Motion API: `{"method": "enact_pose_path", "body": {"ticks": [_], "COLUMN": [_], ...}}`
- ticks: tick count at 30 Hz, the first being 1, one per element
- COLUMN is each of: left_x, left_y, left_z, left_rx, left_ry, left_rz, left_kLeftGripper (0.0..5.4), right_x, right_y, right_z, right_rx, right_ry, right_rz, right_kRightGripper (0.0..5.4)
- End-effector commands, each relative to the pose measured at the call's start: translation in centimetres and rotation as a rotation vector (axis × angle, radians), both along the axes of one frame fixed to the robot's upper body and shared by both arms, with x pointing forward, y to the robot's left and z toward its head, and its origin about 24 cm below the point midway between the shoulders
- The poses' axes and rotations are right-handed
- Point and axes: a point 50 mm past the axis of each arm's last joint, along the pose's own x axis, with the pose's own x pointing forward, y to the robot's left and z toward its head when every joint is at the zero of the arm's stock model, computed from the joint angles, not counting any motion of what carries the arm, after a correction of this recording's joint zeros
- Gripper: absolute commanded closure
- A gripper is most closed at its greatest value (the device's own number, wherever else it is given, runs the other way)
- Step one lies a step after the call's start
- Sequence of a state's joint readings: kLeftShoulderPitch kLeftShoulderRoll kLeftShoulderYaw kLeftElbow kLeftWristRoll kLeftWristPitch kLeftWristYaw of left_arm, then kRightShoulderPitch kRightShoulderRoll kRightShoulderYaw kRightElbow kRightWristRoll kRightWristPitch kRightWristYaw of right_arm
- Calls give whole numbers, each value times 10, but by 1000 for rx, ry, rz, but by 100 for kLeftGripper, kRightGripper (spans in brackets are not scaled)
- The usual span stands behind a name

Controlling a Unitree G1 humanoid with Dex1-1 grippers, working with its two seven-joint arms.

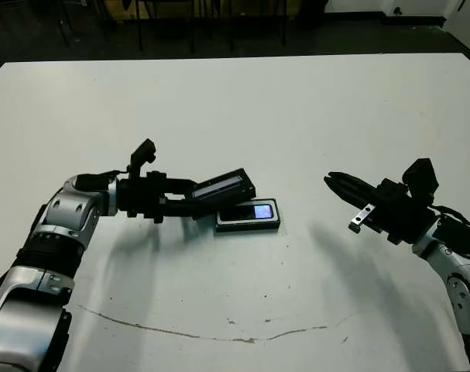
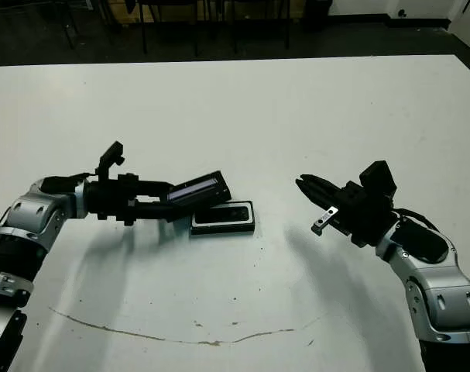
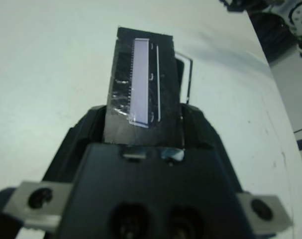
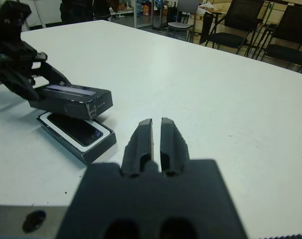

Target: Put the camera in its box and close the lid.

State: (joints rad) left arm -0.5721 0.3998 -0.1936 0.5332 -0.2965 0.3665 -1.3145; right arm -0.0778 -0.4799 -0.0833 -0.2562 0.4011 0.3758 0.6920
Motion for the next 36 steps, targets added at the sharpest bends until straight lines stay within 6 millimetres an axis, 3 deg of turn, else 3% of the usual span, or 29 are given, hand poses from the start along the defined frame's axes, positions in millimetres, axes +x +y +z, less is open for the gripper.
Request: {"method": "enact_pose_path", "body": {"ticks": [1,19,36], "left_x": [-1,-1,-2], "left_y": [0,-6,-13], "left_z": [-8,-11,-16], "left_rx": [37,68,96], "left_ry": [42,52,70], "left_rz": [-18,-163,-197], "left_kLeftGripper": [271,271,271], "right_x": [-1,0,1], "right_y": [-4,-5,-7], "right_z": [-2,0,-4], "right_rx": [-3,2,3], "right_ry": [36,78,88], "right_rz": [-20,-87,-94], "right_kRightGripper": [540,540,540]}}
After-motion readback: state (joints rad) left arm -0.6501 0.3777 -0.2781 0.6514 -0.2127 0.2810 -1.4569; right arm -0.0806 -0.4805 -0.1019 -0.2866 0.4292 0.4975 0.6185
